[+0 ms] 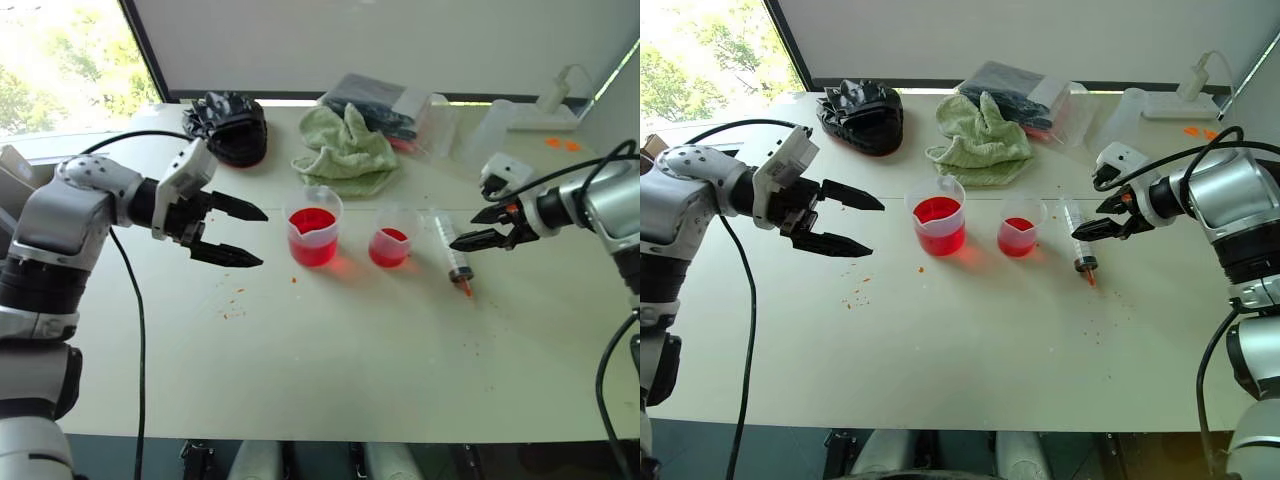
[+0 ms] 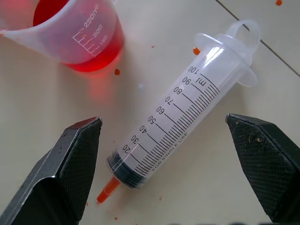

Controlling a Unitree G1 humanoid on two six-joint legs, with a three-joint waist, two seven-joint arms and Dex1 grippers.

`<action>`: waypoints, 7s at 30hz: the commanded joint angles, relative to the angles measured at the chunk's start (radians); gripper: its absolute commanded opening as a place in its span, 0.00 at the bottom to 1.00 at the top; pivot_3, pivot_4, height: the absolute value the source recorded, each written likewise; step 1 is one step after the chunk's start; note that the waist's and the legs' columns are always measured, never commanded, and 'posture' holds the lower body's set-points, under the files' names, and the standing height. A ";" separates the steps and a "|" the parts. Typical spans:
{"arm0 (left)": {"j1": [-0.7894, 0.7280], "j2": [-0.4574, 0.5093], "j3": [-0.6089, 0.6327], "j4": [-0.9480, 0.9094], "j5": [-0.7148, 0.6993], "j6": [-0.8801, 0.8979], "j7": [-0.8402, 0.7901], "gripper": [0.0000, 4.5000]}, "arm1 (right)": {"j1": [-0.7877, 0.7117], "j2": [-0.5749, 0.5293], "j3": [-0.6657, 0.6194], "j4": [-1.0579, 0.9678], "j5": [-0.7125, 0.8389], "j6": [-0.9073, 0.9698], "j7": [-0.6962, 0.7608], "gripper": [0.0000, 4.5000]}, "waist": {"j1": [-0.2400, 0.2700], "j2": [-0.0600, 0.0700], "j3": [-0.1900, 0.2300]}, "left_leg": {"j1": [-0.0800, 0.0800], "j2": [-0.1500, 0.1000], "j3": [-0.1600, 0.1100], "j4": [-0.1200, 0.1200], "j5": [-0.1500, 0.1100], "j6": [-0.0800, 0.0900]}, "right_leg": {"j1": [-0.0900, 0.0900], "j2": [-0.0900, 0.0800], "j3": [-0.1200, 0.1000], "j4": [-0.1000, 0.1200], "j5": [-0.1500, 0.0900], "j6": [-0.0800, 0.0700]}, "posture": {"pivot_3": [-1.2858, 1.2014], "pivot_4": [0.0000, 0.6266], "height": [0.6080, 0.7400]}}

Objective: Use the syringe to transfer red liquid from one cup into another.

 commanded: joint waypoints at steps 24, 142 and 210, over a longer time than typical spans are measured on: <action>-0.185 -0.120 0.038 0.122 0.078 -0.092 -0.020 1.00 | -0.178 0.230 -0.006 0.339 -0.144 0.236 -0.176 0.98 | -0.003 0.000 0.000 | -0.004 0.000 -0.001 0.004 0.000 0.000 | -0.003 0.000 -0.001 0.003 0.000 0.000 | 0.52 0.24 0.78; -0.265 -0.073 0.175 0.198 0.064 -0.068 0.143 1.00 | 0.332 0.969 -0.359 -0.175 0.036 -0.888 -0.673 0.31 | -0.066 0.000 -0.001 | -0.013 -0.001 -0.007 0.015 0.001 -0.002 | -0.012 0.000 -0.006 0.023 0.000 0.000 | 0.52 0.24 0.78; -0.216 -0.291 0.209 0.174 -0.018 0.210 0.320 1.00 | 0.363 0.958 -0.320 -0.257 0.022 -0.833 -0.661 0.31 | -0.079 0.000 -0.001 | -0.013 -0.001 -0.008 0.015 0.001 -0.002 | -0.012 0.000 -0.006 0.025 0.000 0.000 | 0.52 0.24 0.78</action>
